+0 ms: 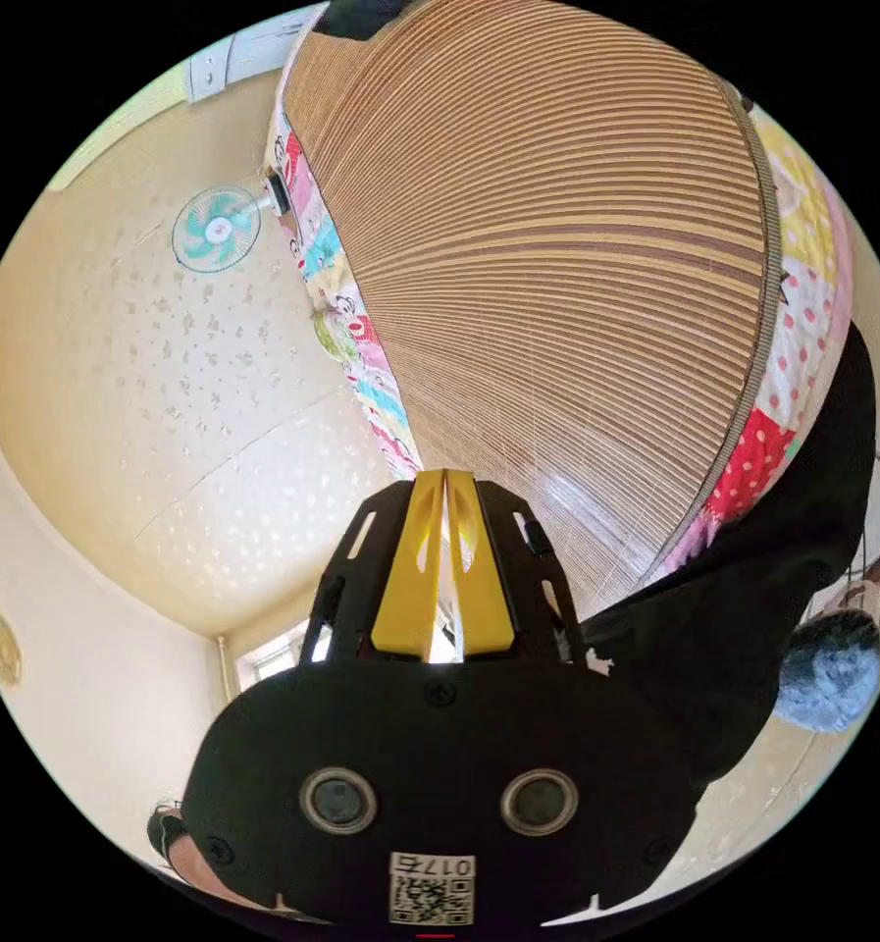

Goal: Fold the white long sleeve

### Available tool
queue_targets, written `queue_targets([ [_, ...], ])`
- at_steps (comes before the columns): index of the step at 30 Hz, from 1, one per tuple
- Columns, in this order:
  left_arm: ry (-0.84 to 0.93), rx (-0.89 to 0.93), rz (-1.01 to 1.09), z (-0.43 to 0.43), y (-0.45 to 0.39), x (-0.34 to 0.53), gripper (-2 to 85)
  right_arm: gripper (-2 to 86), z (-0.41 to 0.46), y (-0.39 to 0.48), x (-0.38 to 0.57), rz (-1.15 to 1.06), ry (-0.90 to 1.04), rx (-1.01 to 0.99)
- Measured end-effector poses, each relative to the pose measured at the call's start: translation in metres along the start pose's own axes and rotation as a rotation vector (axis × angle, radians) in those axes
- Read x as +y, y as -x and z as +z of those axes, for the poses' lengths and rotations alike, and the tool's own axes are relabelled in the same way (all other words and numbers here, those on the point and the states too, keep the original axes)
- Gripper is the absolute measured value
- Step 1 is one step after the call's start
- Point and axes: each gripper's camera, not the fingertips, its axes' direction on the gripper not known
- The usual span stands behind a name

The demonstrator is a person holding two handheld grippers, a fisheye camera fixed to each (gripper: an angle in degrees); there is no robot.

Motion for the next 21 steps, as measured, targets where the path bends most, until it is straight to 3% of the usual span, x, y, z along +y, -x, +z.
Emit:
queue_targets([
  [12,-0.028,-0.028,-0.005,-0.075,0.063,-0.065,9.9,0.4,0.018,-0.039,0.016,-0.076,-0.059,-0.112],
  [21,-0.058,0.056,0.012,-0.096,0.056,-0.087,9.8,0.3,-0.059,-0.09,0.015,-0.067,-0.307,-0.162],
])
